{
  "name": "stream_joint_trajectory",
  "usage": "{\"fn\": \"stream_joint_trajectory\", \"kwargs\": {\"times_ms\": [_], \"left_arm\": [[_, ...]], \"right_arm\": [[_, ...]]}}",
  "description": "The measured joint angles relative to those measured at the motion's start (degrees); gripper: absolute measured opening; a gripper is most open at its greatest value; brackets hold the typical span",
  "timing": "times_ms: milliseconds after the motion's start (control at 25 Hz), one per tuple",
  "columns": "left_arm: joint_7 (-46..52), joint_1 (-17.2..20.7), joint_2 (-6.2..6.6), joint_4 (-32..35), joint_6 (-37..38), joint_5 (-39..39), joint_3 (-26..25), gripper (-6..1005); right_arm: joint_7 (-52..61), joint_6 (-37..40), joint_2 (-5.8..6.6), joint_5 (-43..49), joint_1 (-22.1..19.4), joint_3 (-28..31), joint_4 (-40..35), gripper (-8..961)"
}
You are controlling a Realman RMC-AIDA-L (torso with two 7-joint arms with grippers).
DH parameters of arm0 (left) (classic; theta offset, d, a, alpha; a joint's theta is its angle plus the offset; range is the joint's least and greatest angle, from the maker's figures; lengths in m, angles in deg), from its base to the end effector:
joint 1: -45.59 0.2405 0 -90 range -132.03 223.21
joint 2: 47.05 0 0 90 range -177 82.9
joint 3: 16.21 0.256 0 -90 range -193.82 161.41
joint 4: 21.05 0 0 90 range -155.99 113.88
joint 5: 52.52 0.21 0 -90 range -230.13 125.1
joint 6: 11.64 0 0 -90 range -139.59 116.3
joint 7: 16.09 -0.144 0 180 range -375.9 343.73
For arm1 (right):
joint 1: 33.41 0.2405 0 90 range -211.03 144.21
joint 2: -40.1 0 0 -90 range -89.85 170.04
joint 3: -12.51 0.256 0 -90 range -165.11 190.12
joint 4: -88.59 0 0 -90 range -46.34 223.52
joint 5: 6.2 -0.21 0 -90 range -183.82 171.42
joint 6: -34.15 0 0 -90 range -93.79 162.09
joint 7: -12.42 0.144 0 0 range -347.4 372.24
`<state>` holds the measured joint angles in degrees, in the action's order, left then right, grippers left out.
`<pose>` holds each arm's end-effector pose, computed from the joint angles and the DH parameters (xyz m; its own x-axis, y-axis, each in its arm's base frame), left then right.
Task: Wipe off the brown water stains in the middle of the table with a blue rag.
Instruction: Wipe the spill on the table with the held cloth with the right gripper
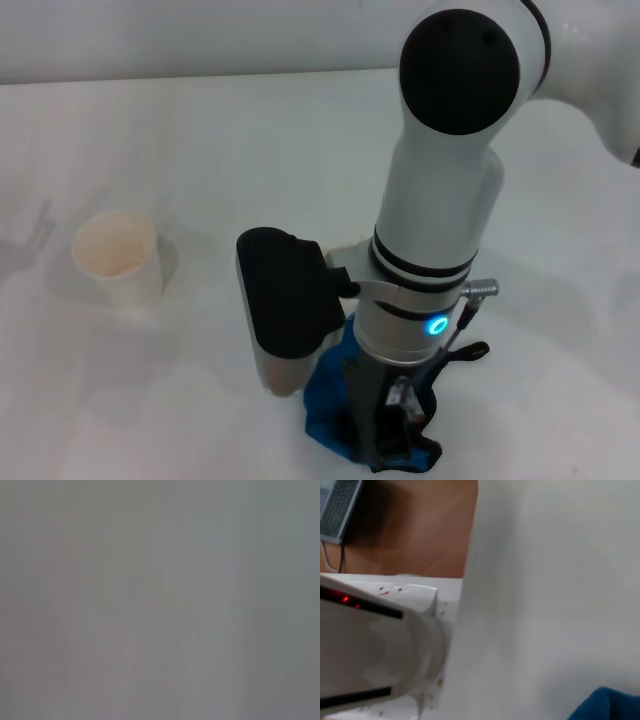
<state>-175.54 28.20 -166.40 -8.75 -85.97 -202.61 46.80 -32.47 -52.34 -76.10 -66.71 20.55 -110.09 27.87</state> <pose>-0.3465 0.3006 0.0221 0.7146 -0.1282 0.6877 0.6568 -0.2154 -0.7226 0.1230 0.2783 -0.1171 0.8048 0.0613 0.5904 -0.1068 -0.9635 0.2456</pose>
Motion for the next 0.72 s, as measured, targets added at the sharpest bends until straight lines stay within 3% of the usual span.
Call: {"fn": "stream_joint_trajectory", "kwargs": {"times_ms": [480,720], "left_arm": [[0.06,0.85,0.00,-0.01,-0.22,-0.27,0.01,879],[0.06,1.01,0.00,-0.01,-0.75,-0.47,-0.11,879]], "right_arm": [[2.75,15.72,0.00,0.44,3.05,1.41,5.39,19],[3.16,22.46,0.00,1.40,5.73,1.59,12.10,19]]}}
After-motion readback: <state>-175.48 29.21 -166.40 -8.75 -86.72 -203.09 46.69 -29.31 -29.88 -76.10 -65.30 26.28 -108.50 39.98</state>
